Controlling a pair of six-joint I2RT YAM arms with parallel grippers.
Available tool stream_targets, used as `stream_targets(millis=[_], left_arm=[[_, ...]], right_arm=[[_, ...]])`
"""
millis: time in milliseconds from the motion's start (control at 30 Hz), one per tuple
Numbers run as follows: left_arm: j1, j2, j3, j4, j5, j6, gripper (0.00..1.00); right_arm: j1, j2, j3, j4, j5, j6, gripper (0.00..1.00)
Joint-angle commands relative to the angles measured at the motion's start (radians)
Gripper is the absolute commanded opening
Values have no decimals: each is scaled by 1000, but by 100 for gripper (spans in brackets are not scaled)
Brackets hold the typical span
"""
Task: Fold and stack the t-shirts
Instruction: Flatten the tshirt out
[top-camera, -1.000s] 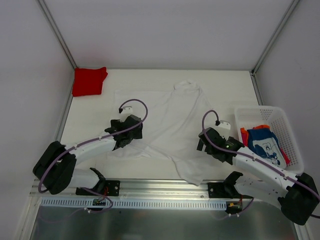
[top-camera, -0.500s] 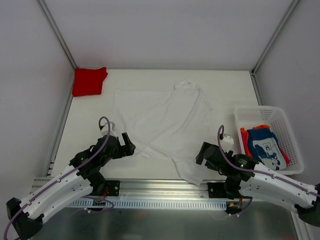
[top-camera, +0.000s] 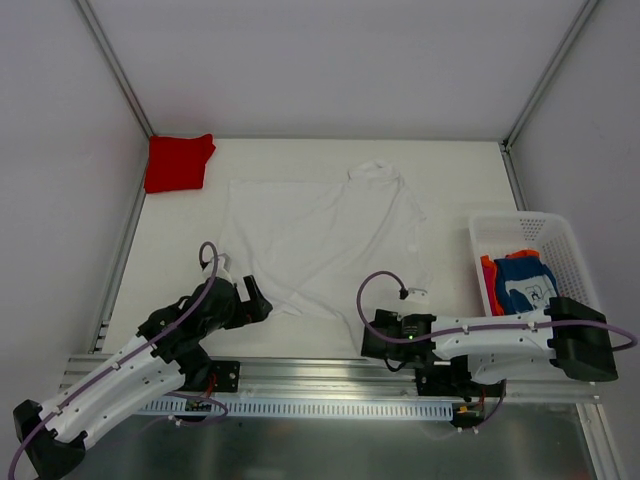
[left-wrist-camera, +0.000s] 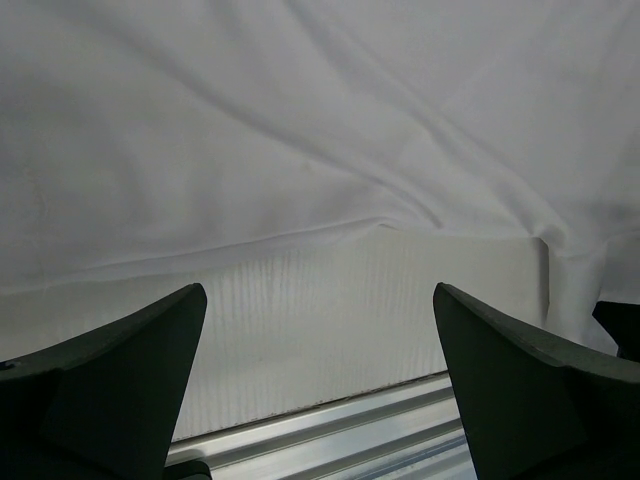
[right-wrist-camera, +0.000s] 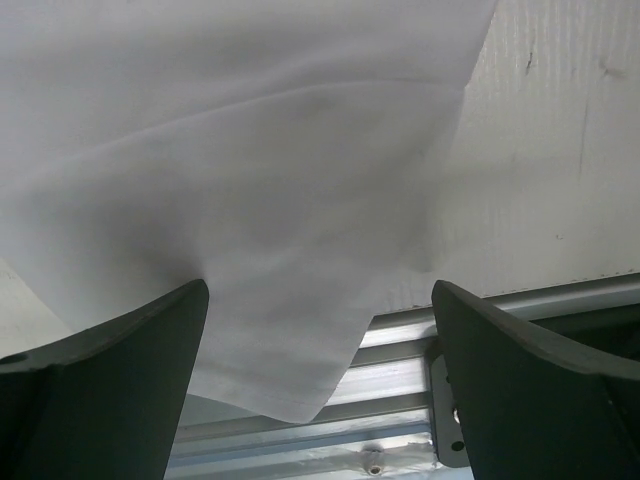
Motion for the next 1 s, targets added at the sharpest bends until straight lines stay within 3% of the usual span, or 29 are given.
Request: stream_targets(millis=[0,267,433,633,733,967], left_arm=[[-17,-17,11,-6,13,-9,99],[-28,0,14,-6,2,0,99],[-49,-17,9,-8,-10,-6,98],[-63,-13,9,-8,-10,-3,98],[-71,-17,9,-6,-12,-5,98],[-76,-23,6,-8,-12,-5,98]], right_arm=[[17,2,16,16,9,82,100],[101,40,182,-140,59,152,99],[204,48,125,-68,23,302,99],[285,100,104,-234,-13,472,100],[322,25,45,-265,-23,577,100],[331,-125,-128,-171,29,652,99]])
